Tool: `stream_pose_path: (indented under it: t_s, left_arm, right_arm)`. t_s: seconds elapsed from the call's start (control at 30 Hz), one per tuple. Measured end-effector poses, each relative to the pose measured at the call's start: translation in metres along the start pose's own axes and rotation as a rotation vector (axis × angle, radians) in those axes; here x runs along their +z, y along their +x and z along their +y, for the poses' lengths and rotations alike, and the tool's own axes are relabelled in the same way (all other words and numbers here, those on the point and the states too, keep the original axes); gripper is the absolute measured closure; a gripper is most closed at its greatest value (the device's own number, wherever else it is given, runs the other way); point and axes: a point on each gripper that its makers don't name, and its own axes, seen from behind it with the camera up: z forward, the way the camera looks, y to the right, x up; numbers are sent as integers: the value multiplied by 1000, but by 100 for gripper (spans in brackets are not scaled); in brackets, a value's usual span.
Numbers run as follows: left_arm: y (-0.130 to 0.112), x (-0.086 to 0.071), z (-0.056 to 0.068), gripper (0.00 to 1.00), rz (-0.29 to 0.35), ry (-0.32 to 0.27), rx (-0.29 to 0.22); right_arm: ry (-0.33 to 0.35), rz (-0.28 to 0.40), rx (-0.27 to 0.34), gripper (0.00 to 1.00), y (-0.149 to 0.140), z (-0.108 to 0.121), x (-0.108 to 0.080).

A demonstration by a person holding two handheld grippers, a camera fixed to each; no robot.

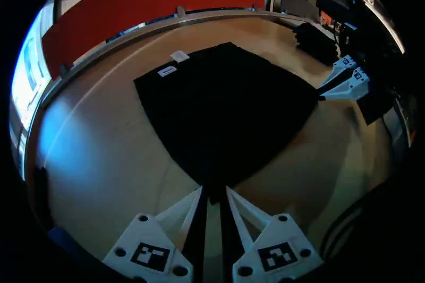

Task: Fold towel

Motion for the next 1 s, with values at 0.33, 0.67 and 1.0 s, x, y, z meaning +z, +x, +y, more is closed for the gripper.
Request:
stream_pose_path:
  t_s: [0.33,0.67,1.0]
  left_arm:
    - [8,-5,-2,86,11,10,-14]
    - [30,-28,-6,86,37,26,-34]
    - [50,-61,-7,86,55,41,-51]
  right_arm:
    - [4,21,-4,91,9,-2,-8]
    - [3,81,-16,91,36,-4,-32]
    - [-16,147,-38,91,70,-5,-68]
